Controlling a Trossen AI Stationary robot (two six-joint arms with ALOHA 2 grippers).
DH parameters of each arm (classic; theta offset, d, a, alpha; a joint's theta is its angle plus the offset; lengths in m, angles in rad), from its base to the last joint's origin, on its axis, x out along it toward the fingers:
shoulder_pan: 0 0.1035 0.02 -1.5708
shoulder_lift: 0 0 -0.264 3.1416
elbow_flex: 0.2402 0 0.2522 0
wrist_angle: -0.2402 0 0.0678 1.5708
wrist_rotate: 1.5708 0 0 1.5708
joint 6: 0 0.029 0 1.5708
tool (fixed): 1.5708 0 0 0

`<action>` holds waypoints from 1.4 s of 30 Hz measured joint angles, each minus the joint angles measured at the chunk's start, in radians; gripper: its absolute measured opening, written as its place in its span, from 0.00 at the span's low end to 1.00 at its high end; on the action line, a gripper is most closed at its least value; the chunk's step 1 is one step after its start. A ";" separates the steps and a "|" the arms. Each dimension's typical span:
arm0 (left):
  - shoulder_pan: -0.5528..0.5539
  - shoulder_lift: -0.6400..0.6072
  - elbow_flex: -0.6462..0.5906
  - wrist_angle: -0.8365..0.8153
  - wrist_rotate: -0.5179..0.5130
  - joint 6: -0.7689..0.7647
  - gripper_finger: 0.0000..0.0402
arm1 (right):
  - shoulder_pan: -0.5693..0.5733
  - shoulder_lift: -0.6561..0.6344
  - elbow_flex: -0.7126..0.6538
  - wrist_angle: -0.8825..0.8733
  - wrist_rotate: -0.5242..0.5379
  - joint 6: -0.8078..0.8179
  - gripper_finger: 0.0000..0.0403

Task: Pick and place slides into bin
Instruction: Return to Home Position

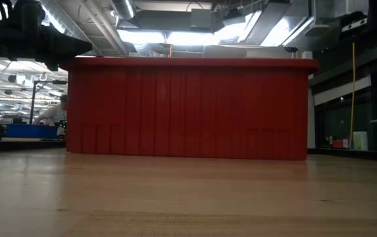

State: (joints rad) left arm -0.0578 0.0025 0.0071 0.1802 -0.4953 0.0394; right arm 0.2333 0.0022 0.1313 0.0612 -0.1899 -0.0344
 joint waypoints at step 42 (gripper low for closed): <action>0.000 0.000 0.000 -0.001 0.000 0.000 0.01 | 0.103 0.013 -0.125 -0.030 0.197 0.004 0.01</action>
State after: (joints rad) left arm -0.0578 0.0025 0.0071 0.1795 -0.4953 0.0394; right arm 0.3359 0.0151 0.0067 0.0315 0.0067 -0.0307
